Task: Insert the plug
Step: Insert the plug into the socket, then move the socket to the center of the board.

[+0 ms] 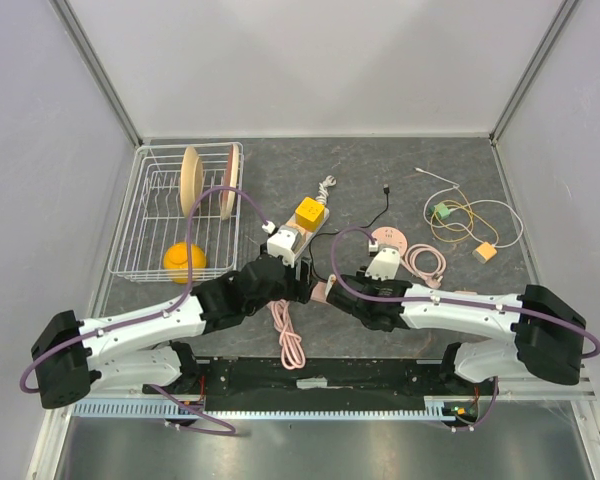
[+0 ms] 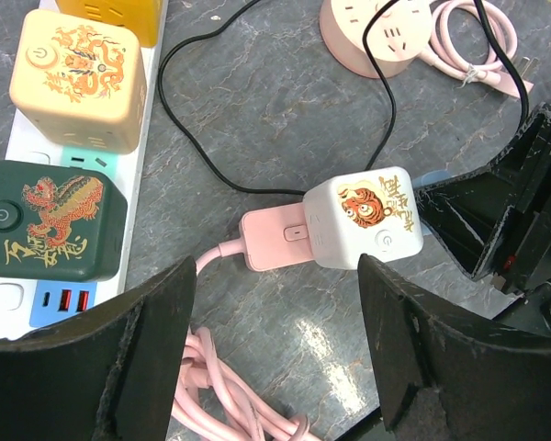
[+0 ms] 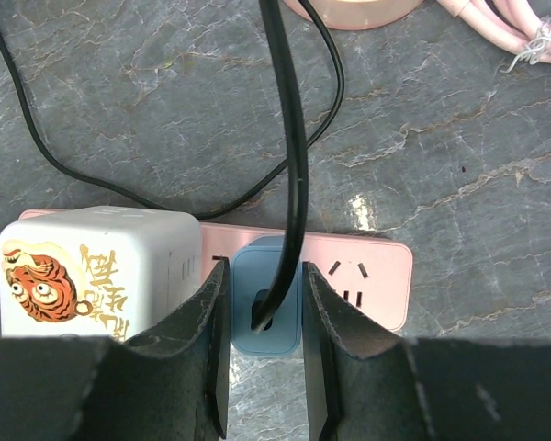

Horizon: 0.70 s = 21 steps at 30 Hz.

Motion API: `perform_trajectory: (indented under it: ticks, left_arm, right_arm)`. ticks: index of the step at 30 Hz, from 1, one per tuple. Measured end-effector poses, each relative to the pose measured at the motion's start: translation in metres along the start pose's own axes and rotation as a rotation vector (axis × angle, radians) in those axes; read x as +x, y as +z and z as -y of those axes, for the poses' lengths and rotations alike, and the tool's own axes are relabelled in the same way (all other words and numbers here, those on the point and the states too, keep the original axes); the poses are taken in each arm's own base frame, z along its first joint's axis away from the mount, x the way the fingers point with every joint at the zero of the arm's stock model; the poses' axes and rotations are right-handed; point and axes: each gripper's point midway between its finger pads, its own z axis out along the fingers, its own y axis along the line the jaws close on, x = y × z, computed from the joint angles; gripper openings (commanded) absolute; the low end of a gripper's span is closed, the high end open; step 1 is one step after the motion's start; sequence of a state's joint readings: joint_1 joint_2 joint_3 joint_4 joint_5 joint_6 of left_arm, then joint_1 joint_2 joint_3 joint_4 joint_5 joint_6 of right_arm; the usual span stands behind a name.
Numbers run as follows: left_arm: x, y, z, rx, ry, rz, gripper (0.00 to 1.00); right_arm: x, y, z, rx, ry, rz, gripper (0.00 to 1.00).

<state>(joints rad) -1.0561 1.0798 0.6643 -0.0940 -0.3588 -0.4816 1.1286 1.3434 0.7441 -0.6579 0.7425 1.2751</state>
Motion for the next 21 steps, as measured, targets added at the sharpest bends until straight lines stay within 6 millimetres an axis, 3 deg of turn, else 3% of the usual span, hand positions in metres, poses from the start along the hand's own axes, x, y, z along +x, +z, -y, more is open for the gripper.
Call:
perform_trajectory:
  ticks: [1,2,5,8,11,15,21]
  left_arm:
    - [0.000,0.000,0.000,-0.002,0.000,0.000,0.80]
    - [0.000,0.000,-0.001,-0.004,0.001,0.000,0.80]
    - [-0.001,0.001,0.000,-0.008,0.002,0.001,0.81]
    - [-0.009,0.002,0.004,-0.002,0.000,0.014,0.81]
    - [-0.021,0.001,0.009,0.009,-0.004,0.037,0.81]
    - [-0.028,-0.001,0.012,0.019,0.009,0.046,0.81]
    - [-0.005,-0.013,0.006,0.023,0.040,-0.058,0.78]
  right_arm:
    - [0.000,-0.001,0.000,0.001,-0.001,-0.004,0.30]
    - [-0.003,-0.003,-0.001,-0.005,0.003,-0.002,0.44]
    - [-0.003,-0.007,-0.002,-0.015,-0.001,-0.020,0.70]
    - [-0.012,-0.015,-0.002,-0.030,-0.019,-0.036,0.87]
    - [-0.038,-0.027,-0.004,-0.059,0.004,-0.018,0.96]
    - [-0.077,-0.045,-0.013,-0.137,0.060,0.025,0.98]
    - [-0.112,-0.054,0.007,-0.171,0.094,0.063,0.98]
